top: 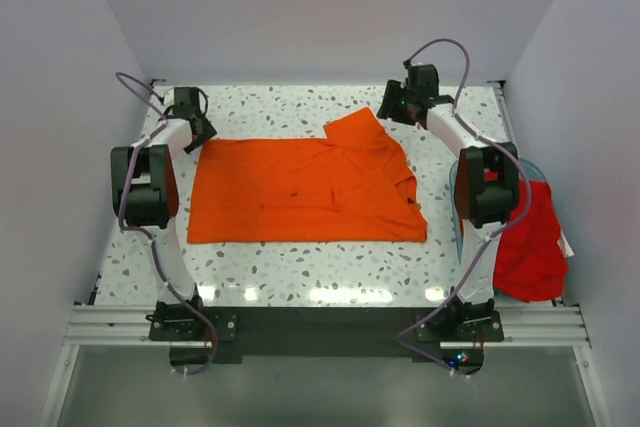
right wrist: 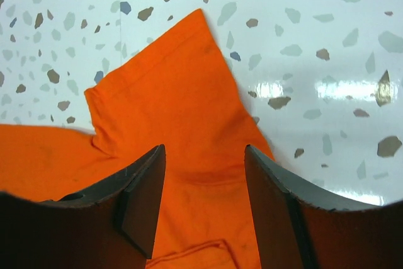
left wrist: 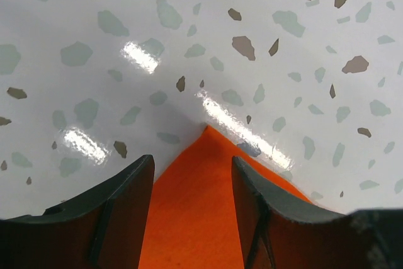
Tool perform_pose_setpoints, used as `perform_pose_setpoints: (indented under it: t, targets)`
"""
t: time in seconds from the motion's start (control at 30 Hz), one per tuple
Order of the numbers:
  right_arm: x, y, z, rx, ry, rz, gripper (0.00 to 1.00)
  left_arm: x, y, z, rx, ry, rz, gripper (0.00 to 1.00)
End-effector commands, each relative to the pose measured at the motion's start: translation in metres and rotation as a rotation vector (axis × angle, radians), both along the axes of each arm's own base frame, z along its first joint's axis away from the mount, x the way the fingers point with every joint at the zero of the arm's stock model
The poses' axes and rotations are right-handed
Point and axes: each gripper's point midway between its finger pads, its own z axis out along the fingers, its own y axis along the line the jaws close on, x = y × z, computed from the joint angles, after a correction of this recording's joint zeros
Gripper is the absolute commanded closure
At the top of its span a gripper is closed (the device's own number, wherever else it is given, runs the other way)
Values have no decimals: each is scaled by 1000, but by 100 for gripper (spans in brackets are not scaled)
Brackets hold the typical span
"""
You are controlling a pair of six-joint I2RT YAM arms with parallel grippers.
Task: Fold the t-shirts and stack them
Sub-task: Fold the tshirt
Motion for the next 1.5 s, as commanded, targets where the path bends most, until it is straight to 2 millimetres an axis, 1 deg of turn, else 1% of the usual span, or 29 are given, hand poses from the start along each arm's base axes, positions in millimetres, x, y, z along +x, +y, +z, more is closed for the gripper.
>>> perform_pose_setpoints:
  t: [0.0, 0.13, 0.2, 0.27, 0.3, 0.33, 0.37, 0.4, 0.53, 0.57, 0.6, 0.67, 0.77, 0.83, 0.87, 0.9, 0.93, 0.97, 1.03, 1.07, 1.13, 1.17, 1.23, 1.3, 1.33, 1.37, 1.4, 1.43, 1.47]
  targets:
    - [26, 9, 15, -9, -74, 49, 44, 27, 1, 12, 21, -62, -37, 43]
    - [37, 9, -2, -26, -56, 55, 44, 40, -1, 7, 19, -79, -67, 44]
    - [43, 9, -2, -32, -60, 56, 44, 45, -1, 3, 19, -84, -76, 44]
    - [47, 11, -13, -37, -49, 63, 44, 48, -4, -1, 10, -81, -89, 45]
    - [51, 13, -12, -31, -56, 69, 43, 49, -3, -2, 9, -83, -89, 45]
    - [53, 14, -24, -30, -36, 72, 43, 49, -5, -4, 6, -82, -93, 46]
    - [53, 16, -29, -25, -24, 76, 43, 49, -5, -5, 3, -85, -97, 46]
    - [60, 19, -23, -17, -40, 81, 43, 50, -7, -5, -2, -87, -103, 47]
    - [69, 18, -41, -16, -7, 68, 42, 51, -9, -7, -13, -95, -113, 49]
    - [69, 19, -50, -15, 8, 66, 42, 51, -9, -7, -12, -94, -114, 51]
    - [71, 22, -49, -13, 4, 68, 42, 51, -10, -7, -12, -92, -119, 52]
    - [72, 22, -56, -20, 15, 64, 41, 52, -10, -6, -9, -96, -121, 55]
    - [74, 27, -70, -33, 31, 67, 41, 53, -10, -5, -11, -101, -130, 59]
    - [74, 34, -74, -39, 35, 74, 41, 52, -10, -4, -11, -102, -131, 62]
    - [77, 36, -72, -49, 27, 70, 41, 53, -10, -2, -10, -108, -135, 65]
    - [75, 41, -80, -60, 37, 75, 40, 53, -11, -2, -12, -109, -139, 67]
    - [75, 42, -83, -75, 43, 74, 40, 53, -12, 0, -11, -113, -144, 68]
    - [76, 45, -81, -83, 37, 75, 40, 54, -13, 2, -12, -119, -148, 70]
    - [73, 49, -93, -104, 57, 76, 40, 55, -15, 2, -18, -126, -161, 73]
    - [74, 51, -92, -107, 53, 76, 41, 55, -15, 2, -20, -126, -164, 74]
    - [71, 55, -101, -130, 67, 74, 41, 55, -16, 4, -21, -134, -168, 77]
    - [72, 55, -101, -132, 67, 73, 41, 56, -16, 5, -21, -136, -170, 81]
    - [71, 55, -107, -149, 74, 65, 45, 55, -17, 5, -24, -137, -176, 85]
    - [72, 54, -107, -155, 73, 59, 50, 56, -19, 5, -29, -140, -183, 87]
    - [71, 54, -109, -156, 79, 59, 51, 56, -19, 6, -28, -141, -184, 89]
    - [71, 53, -110, -160, 80, 58, 55, 55, -19, 6, -28, -143, -184, 90]
    - [71, 51, -110, -163, 81, 53, 61, 55, -19, 6, -28, -143, -184, 92]
    - [71, 53, -110, -163, 79, 56, 64, 55, -19, 8, -27, -147, -184, 94]
    - [72, 53, -108, -163, 75, 56, 67, 55, -18, 8, -29, -148, -183, 95]
